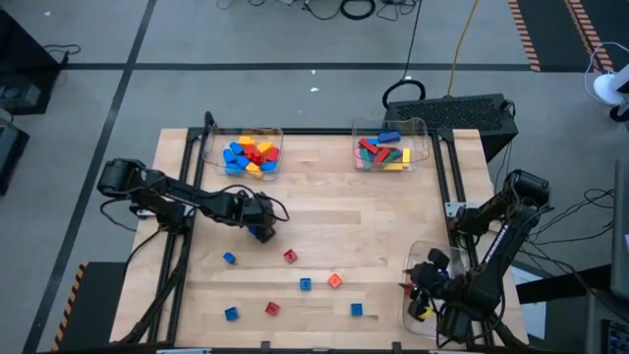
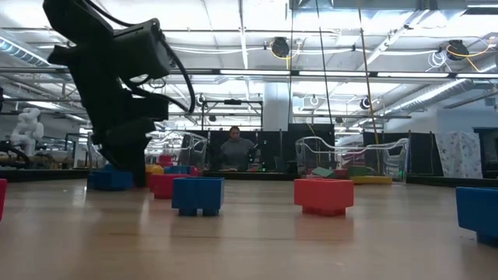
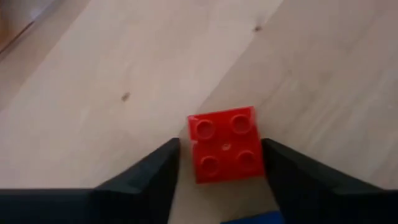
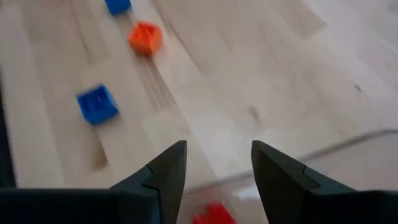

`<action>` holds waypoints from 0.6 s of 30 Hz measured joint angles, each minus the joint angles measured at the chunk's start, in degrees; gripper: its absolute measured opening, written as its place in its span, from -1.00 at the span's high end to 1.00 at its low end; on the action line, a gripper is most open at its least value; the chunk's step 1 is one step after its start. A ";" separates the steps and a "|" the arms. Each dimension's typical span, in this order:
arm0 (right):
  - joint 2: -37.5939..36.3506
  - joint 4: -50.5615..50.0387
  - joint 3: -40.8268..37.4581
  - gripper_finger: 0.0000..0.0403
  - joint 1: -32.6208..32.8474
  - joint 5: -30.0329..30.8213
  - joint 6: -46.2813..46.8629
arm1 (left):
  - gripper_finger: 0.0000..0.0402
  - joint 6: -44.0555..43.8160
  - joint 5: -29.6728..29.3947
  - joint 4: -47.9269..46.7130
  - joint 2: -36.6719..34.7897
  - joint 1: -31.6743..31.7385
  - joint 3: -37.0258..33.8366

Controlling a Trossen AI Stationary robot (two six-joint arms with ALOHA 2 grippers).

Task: Sort blocks by size
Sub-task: Put the 4 stud red game piece into the bottom transparent bin

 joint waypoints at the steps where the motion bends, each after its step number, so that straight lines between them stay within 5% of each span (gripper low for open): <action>1: 0.00 0.85 0.00 0.18 -0.12 1.20 -0.06 | -0.03 1.06 0.40 0.75 0.04 0.02 -0.03; 4: 0.00 3.05 0.00 0.18 -0.99 5.25 -4.69 | 0.27 2.88 0.68 3.04 0.17 0.10 -0.11; 8: 0.00 8.18 0.00 0.18 -3.57 9.02 -18.79 | 0.29 5.22 3.14 8.46 0.24 0.16 -0.13; 18: 0.00 30.71 0.00 0.18 -15.71 9.71 -67.55 | 0.29 10.25 27.55 35.43 0.22 0.08 -0.09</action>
